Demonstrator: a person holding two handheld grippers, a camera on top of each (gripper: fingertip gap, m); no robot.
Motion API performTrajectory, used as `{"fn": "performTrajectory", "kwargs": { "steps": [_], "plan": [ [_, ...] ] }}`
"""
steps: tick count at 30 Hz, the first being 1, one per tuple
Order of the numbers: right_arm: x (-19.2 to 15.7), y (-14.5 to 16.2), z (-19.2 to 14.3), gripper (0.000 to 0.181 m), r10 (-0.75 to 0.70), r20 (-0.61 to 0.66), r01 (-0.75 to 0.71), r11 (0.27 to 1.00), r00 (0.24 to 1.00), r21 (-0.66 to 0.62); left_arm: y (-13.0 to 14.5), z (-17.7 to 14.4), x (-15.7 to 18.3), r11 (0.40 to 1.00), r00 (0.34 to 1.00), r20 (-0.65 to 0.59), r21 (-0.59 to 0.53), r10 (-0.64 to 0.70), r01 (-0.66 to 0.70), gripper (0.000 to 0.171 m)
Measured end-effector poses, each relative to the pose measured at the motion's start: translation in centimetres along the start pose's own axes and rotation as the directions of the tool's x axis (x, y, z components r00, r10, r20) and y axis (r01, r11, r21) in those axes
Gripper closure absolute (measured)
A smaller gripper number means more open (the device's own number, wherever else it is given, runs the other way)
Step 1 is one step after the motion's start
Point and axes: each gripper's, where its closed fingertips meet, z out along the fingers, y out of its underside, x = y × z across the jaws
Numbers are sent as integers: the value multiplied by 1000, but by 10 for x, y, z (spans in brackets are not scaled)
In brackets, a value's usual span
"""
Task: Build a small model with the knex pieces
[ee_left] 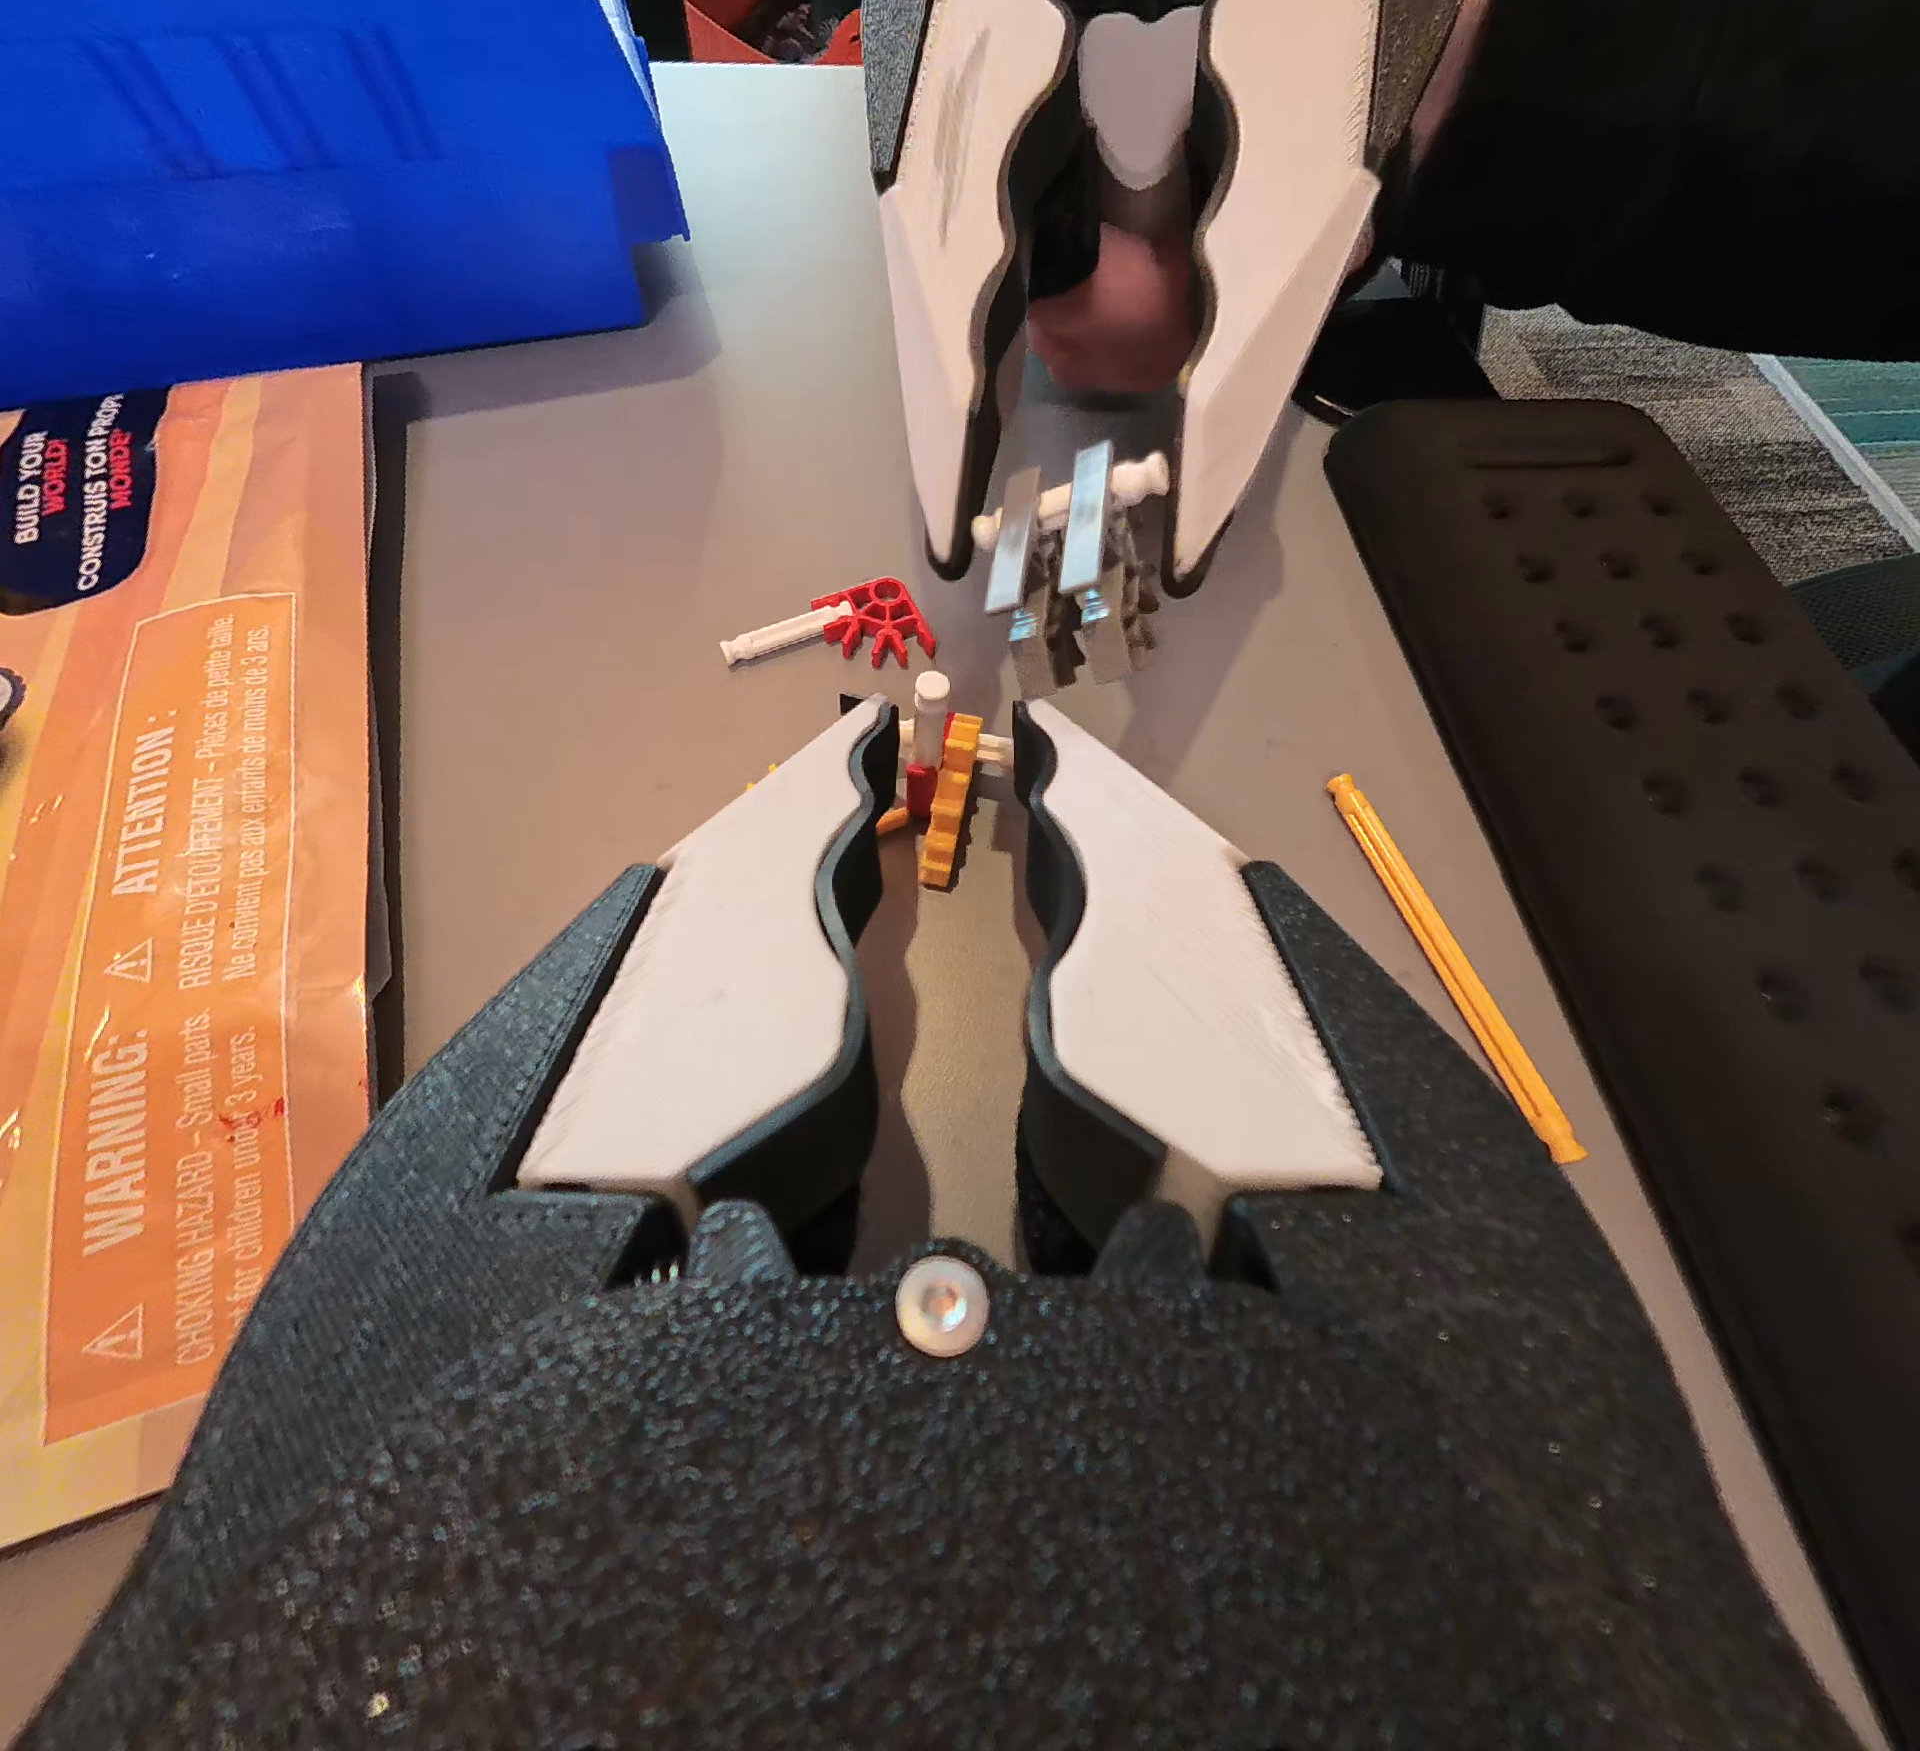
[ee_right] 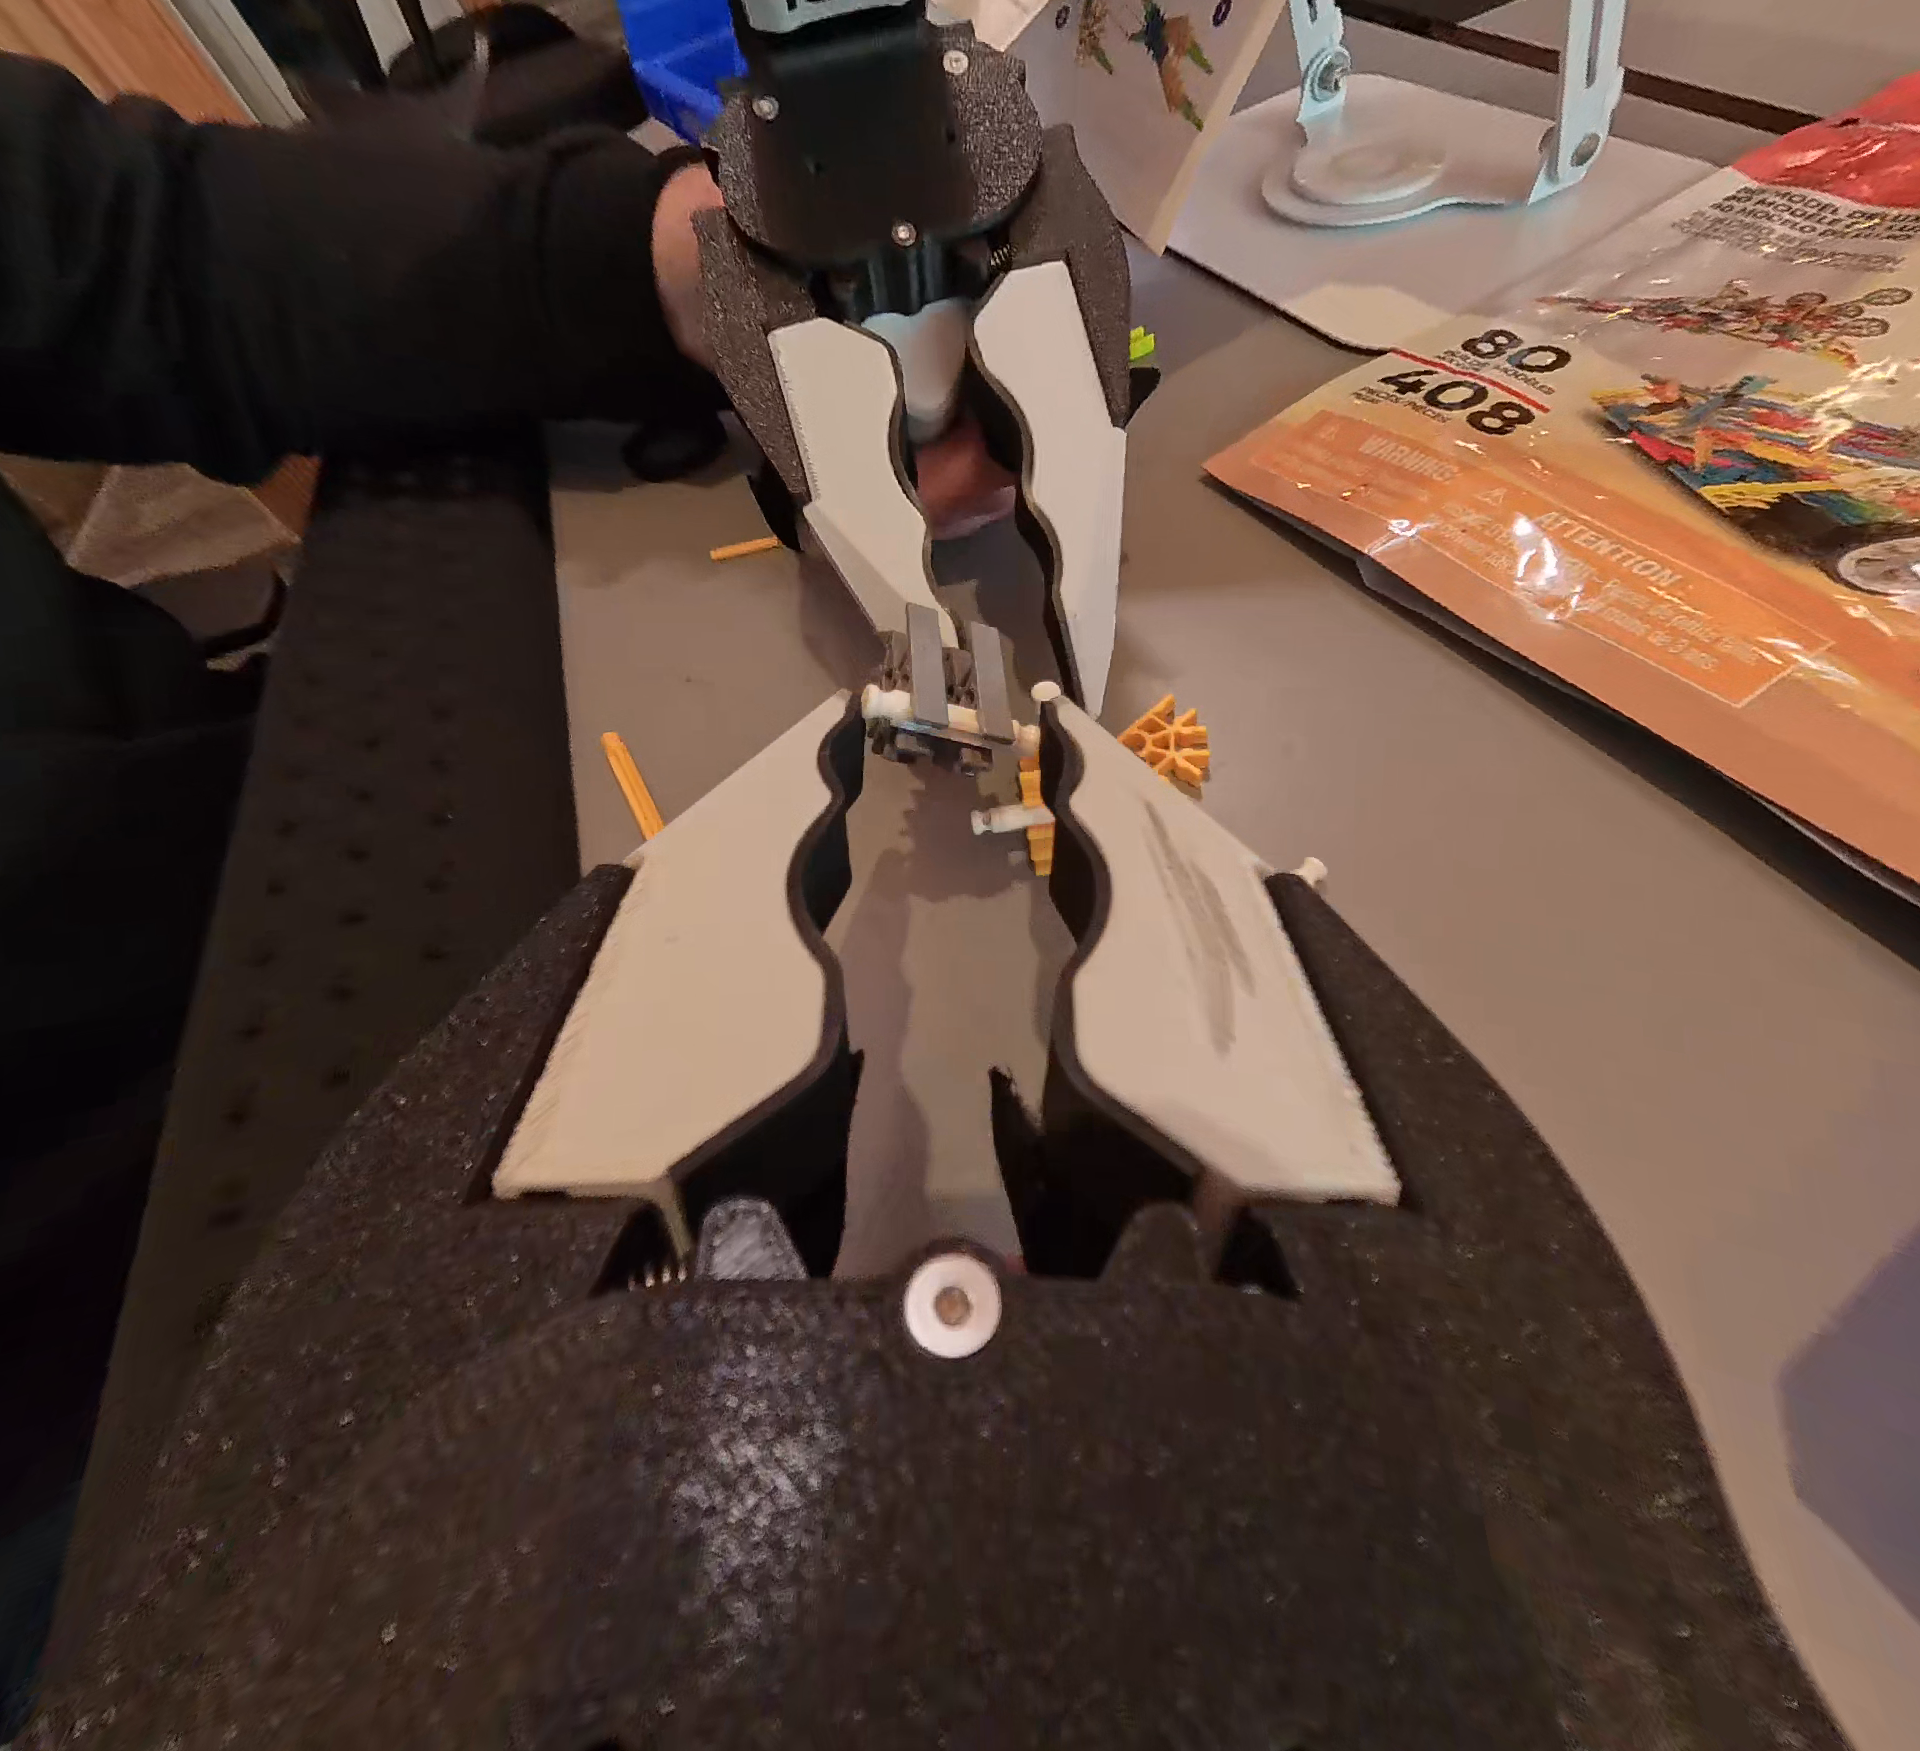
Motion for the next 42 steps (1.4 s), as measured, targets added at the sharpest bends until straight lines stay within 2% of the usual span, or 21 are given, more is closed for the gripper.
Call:
{"fn": "performTrajectory", "kwargs": {
  "steps": [14,28,42],
  "plan": [
    [12,7,1,149,-130,-92,114,981,987,-155,2,0,0,1000,1000,3,-11,15,-15,152],
    [18,7,1,149,-239,-80,207,935,968,-287,1,-1,-3,999,999,30,-7,40,-39,157],
    [21,14,2,149,-156,-70,129,947,985,-294,2,2,-3,998,997,31,-23,68,-67,158]
  ]
}}
